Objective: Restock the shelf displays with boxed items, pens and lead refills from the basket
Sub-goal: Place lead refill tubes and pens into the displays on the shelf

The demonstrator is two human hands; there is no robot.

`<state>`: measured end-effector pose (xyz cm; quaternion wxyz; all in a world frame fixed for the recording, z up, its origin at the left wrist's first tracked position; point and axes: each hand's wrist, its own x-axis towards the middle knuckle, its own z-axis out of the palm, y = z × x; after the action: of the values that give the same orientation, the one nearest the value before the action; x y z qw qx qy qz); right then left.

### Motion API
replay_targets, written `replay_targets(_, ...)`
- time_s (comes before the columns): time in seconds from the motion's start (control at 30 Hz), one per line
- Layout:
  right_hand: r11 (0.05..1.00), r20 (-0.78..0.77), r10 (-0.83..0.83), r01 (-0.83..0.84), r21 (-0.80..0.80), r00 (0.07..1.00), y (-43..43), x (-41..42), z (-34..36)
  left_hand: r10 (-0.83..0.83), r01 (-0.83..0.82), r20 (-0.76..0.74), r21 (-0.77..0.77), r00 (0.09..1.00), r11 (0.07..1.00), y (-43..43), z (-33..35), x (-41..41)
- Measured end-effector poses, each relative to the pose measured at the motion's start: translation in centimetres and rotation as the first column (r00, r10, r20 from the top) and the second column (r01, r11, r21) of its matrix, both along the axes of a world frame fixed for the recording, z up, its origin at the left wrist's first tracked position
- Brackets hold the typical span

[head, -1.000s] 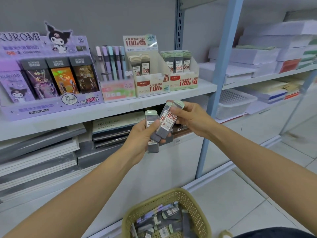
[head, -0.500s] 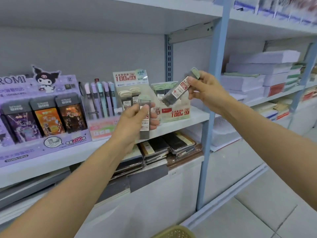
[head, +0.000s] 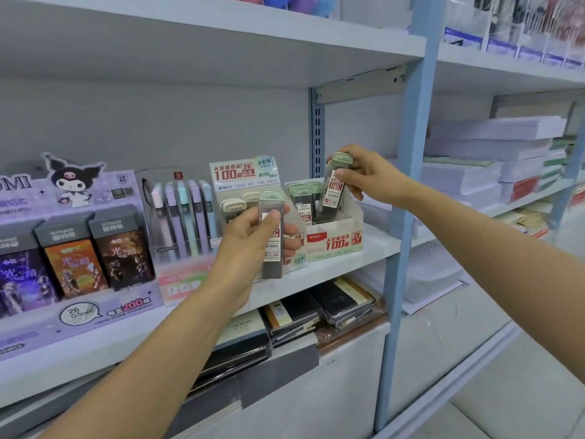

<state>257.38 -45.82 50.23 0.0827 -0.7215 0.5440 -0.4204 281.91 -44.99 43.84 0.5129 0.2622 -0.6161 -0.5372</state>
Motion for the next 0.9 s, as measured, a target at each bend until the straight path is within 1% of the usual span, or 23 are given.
replay_targets(0.13,0.998,-0.034,0.014,-0.012,0.056,0.999,-0.3,0.1,0.6,-0.007,0.007,-0.002,0.002,1.0,1.0,0.0,0.0,0.1)
replay_targets(0.27,1.0,0.015,-0.009,0.009,0.029,1.0,-0.4,0.2,1.1,-0.007,0.007,0.0,0.004,1.0,1.0,-0.1,-0.1,0.1)
replay_targets(0.4,0.994,-0.021,0.007,-0.005,0.107,1.0,-0.2,0.3,0.7,-0.013,0.013,0.0,0.012,1.0,1.0,0.0,-0.1,0.2)
replay_targets(0.43,0.995,-0.004,0.012,-0.011,0.104,1.0,-0.1,0.2,0.7,-0.013,0.013,-0.001,0.015,1.0,1.0,0.1,-0.1,0.2)
replay_targets(0.5,0.999,0.086,0.005,-0.008,0.037,0.996,0.2,-0.3,1.3,-0.016,0.016,-0.005,0.018,1.0,1.0,0.2,0.0,0.1)
replay_targets(0.57,0.998,0.153,-0.028,0.037,-0.056,0.988,0.5,-1.3,2.2,-0.019,0.019,-0.007,0.02,1.0,1.0,0.2,0.0,0.0)
replay_targets(0.63,0.991,0.1,-0.085,0.094,-0.09,0.991,0.6,-2.1,2.7,-0.024,0.024,-0.001,0.021,1.0,0.999,0.3,0.1,-0.1)
replay_targets(0.7,0.992,0.003,-0.115,0.115,-0.057,0.993,0.4,-2.5,2.5,-0.022,0.022,0.007,0.022,1.0,1.0,0.4,0.2,-0.3)
replay_targets(0.9,0.992,-0.107,-0.125,0.126,0.003,0.986,-1.3,-1.7,0.6,-0.009,0.009,0.015,0.031,1.0,0.999,0.7,0.3,-0.8)
